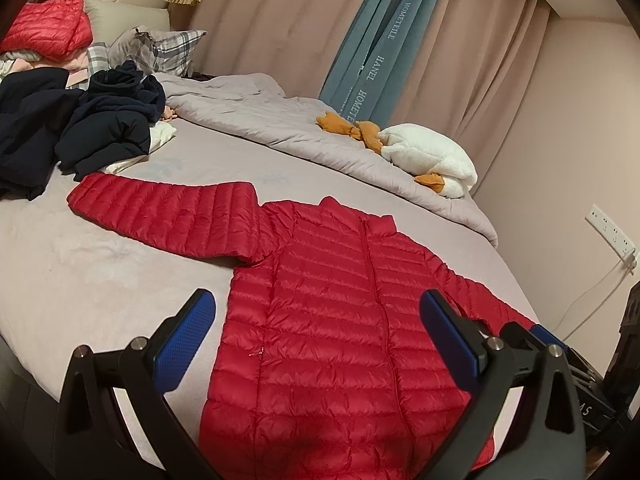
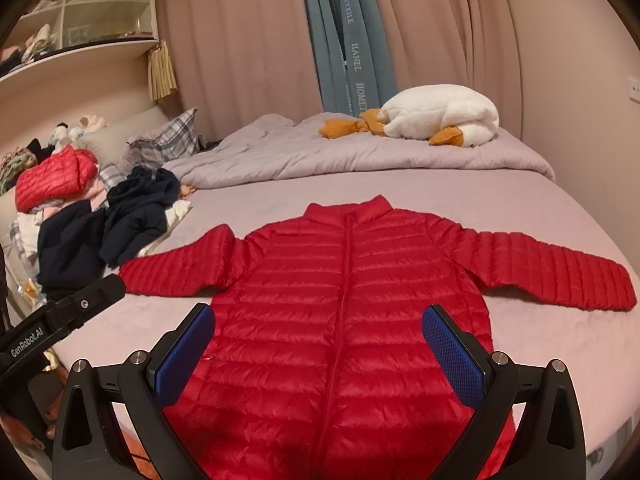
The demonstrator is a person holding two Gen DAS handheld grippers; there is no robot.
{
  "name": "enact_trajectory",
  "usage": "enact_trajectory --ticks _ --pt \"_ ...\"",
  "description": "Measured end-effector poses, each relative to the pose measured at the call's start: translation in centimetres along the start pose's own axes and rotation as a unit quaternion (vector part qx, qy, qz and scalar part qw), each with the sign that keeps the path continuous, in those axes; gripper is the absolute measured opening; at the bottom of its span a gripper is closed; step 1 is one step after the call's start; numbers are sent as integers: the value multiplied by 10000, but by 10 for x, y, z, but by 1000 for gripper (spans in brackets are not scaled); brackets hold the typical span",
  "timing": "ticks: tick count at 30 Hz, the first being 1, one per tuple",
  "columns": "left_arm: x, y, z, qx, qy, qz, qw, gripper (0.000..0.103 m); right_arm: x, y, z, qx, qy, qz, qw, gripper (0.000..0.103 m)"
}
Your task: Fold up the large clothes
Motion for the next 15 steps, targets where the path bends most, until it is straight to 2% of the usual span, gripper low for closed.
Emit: enact_trajectory --ticks 15 --pt "-5 -3 3 -163 11 -114 9998 102 0 -1 2 -6 13 14 10000 103"
Point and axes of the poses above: each gripper's, at about its wrist camera, not at the fingertips, and x roughly against the way its jaws point, y to its left, z to its underside, the point moved 10 cm from there along -x, roughly the way its jaws point, and after that the axes turned 14 degrees about x, right-handed, at the moved point
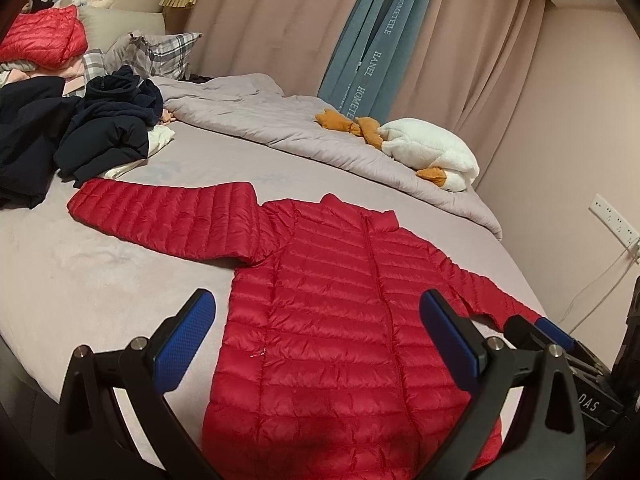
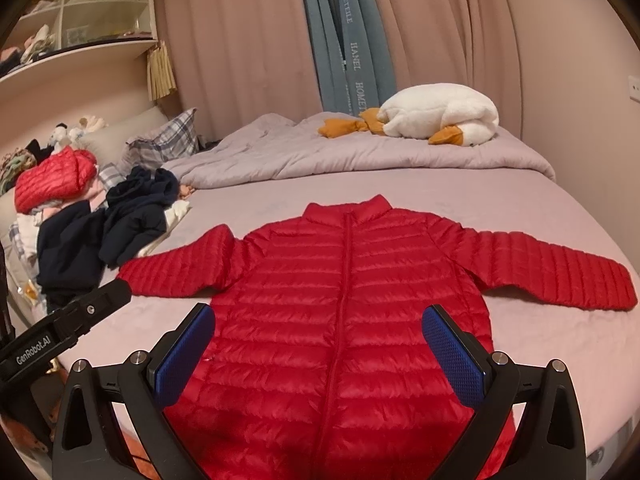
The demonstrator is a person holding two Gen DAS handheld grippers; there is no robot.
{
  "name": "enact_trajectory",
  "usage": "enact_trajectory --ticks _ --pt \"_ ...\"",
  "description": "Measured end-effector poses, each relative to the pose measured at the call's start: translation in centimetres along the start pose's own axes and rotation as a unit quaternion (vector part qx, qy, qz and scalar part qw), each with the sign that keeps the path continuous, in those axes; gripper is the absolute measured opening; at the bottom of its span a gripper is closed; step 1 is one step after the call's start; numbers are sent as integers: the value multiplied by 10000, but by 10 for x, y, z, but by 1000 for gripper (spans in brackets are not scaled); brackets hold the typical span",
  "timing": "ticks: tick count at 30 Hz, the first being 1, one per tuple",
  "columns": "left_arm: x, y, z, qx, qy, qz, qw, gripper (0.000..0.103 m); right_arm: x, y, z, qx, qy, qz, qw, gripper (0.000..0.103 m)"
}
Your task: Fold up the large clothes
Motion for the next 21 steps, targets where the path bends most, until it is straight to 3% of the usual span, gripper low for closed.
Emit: enact_trajectory --ticks 21 --pt "-4 1 2 -47 43 -49 10000 102 -1 1 -2 29 17 8 10000 103"
Point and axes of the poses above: each gripper's, at about its wrist camera, not at the fingertips, and x roughly against the way its jaws point, y to its left, z to its underside, the point moved 10 cm from there along -x, roughly the way its jaws point, and after that the axes turned 14 degrees about x, right-handed, at the moved point
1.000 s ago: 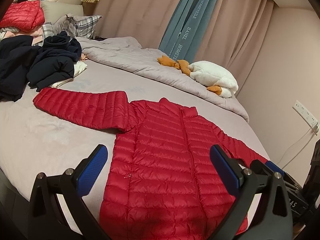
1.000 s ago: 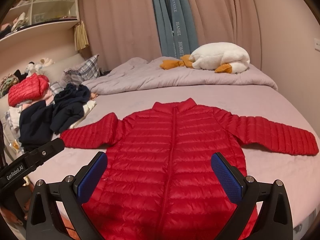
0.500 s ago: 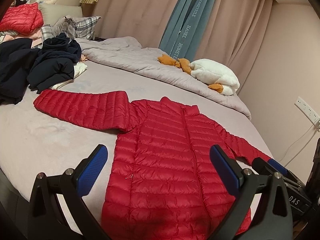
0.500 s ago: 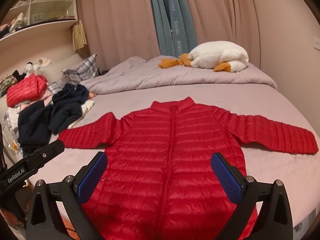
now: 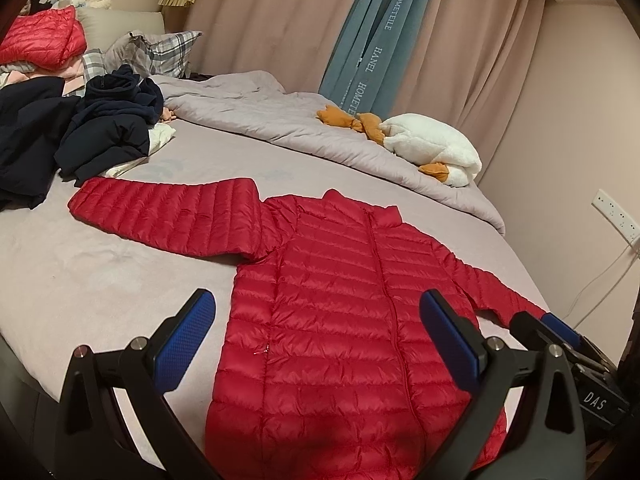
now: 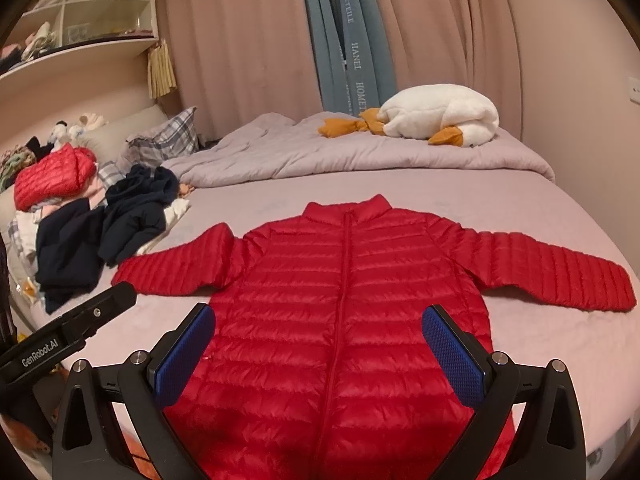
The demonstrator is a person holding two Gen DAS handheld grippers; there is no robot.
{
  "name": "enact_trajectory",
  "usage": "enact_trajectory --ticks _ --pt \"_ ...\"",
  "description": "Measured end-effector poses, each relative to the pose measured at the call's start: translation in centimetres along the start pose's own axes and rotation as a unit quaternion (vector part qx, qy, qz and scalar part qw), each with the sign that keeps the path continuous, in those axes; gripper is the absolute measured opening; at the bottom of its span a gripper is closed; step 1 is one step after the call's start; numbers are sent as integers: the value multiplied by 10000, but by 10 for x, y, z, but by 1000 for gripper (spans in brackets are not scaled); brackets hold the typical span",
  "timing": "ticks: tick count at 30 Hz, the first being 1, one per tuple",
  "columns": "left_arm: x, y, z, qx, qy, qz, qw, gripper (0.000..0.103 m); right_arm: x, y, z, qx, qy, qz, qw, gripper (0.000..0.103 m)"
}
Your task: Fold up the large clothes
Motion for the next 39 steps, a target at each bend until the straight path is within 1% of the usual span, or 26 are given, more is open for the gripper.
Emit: enact_trajectory --ticks 29,39 --pt "-6 -4 5 -138 55 -50 9999 102 -2 -6 4 -105 7 44 9999 103" --pt "-5 -6 4 -163 69 -5 9998 102 -2 -6 3 -103 -4 69 9999 103"
Point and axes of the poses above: each gripper's, at about its wrist camera, not at the fingertips, and x roughly against the way its jaws point, y to its left, z to its underside, the point moved 10 cm from there along -x, roughly the way its jaws point, and after that the axes turned 14 degrees about x, right-handed, at the moved point
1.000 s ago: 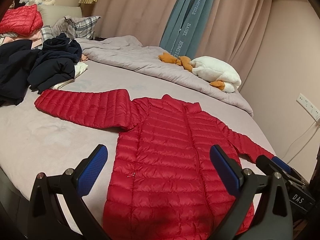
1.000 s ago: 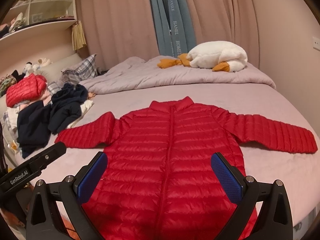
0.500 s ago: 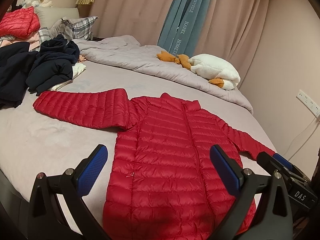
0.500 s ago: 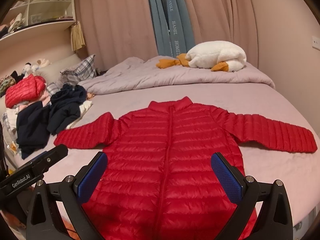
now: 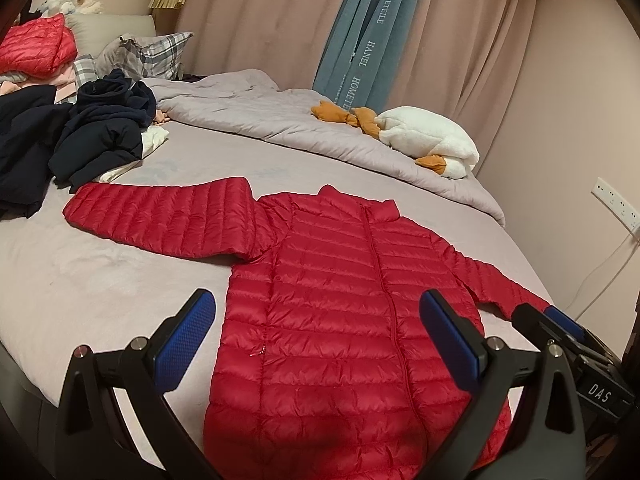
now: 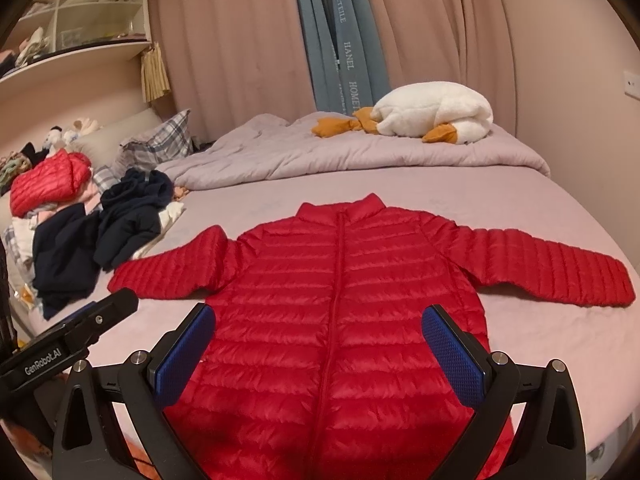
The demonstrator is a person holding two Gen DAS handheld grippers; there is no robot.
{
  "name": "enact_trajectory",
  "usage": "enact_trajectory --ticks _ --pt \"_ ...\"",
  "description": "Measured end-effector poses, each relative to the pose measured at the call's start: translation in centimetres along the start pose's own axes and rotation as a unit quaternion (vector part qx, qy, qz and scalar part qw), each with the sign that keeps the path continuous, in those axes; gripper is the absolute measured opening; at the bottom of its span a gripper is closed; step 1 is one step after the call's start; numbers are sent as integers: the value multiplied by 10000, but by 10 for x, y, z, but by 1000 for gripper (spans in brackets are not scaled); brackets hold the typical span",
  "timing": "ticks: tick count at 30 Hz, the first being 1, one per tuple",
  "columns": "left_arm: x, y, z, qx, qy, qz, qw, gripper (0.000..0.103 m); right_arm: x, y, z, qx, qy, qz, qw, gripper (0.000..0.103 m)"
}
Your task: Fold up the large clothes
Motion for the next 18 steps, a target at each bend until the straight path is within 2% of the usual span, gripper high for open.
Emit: enact_trajectory --ticks 18 --pt "3 -2 -2 -16 -36 25 10000 102 0 0 0 -14 -3 1 10000 103"
Point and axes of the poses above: each gripper's, at about its wrist camera, not at the fingertips, and x roughly against the way its jaws point, y to its left, z to its underside, the point moved 10 cm from there along -x, roughly the way its jaws point, and after that the axes turned 14 degrees about x, right-handed, at the moved point
